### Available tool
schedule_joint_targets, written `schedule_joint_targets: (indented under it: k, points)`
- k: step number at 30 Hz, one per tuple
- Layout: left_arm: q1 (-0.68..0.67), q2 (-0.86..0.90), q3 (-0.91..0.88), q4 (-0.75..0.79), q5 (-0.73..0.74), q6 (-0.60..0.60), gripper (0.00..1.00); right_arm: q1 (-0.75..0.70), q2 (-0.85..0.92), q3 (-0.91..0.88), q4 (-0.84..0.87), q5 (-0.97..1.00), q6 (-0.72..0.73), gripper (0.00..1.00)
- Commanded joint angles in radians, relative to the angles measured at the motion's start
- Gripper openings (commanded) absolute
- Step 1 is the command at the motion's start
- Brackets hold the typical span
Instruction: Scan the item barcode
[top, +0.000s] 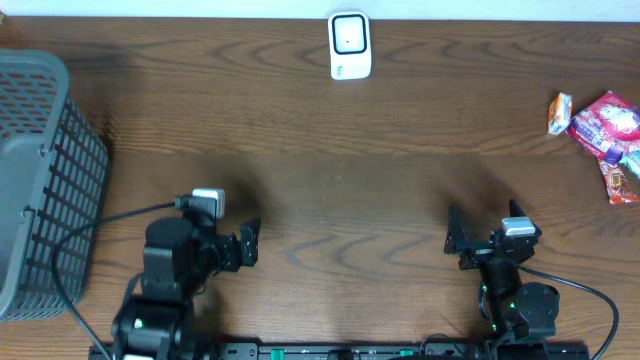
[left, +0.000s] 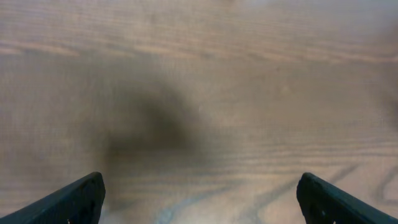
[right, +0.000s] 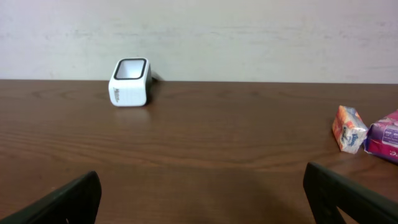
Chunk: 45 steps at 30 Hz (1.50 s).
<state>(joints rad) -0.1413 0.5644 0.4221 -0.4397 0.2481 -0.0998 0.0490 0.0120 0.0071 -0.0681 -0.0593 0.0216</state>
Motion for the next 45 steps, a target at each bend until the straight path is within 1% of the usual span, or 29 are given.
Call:
schedule_joint_targets:
  k: [1, 5, 10, 16, 17, 22, 27, 34, 38, 45]
  points:
    - [0.000, -0.072, -0.068, 0.057, -0.010, 0.017, 0.98, -0.008, -0.006, -0.001, -0.004, -0.006, 0.000, 0.99]
    - [0.000, -0.071, -0.109, 0.152, -0.011, 0.017, 0.98, -0.008, -0.006, -0.001, -0.003, -0.006, 0.000, 0.99]
    - [0.001, -0.126, -0.172, 0.310, -0.019, 0.018, 0.98, -0.008, -0.006, -0.001, -0.003, -0.006, 0.000, 0.99]
    - [0.002, -0.244, -0.236, 0.333, -0.070, 0.018, 0.98, -0.008, -0.006, -0.001, -0.003, -0.006, 0.000, 0.99]
    - [0.002, -0.292, -0.268, 0.357, -0.086, 0.018, 0.98, -0.008, -0.006, -0.001, -0.003, -0.006, 0.000, 0.99]
    - [0.034, -0.406, -0.363, 0.471, -0.077, 0.017, 0.98, -0.008, -0.006, -0.001, -0.003, -0.006, 0.000, 0.99]
    - [0.050, -0.484, -0.418, 0.544, -0.077, 0.017, 0.98, -0.008, -0.006, -0.001, -0.003, -0.006, 0.000, 0.99]
    - [0.114, -0.564, -0.418, 0.576, -0.077, 0.017, 0.98, -0.008, -0.006, -0.001, -0.003, -0.006, 0.000, 0.99]
    - [0.151, -0.563, -0.418, 0.569, -0.077, 0.017, 0.98, -0.008, -0.006, -0.001, -0.003, -0.006, 0.000, 0.99]
    - [0.178, -0.563, -0.418, 0.412, -0.078, 0.031, 0.98, -0.008, -0.006, -0.001, -0.003, -0.006, 0.000, 0.99]
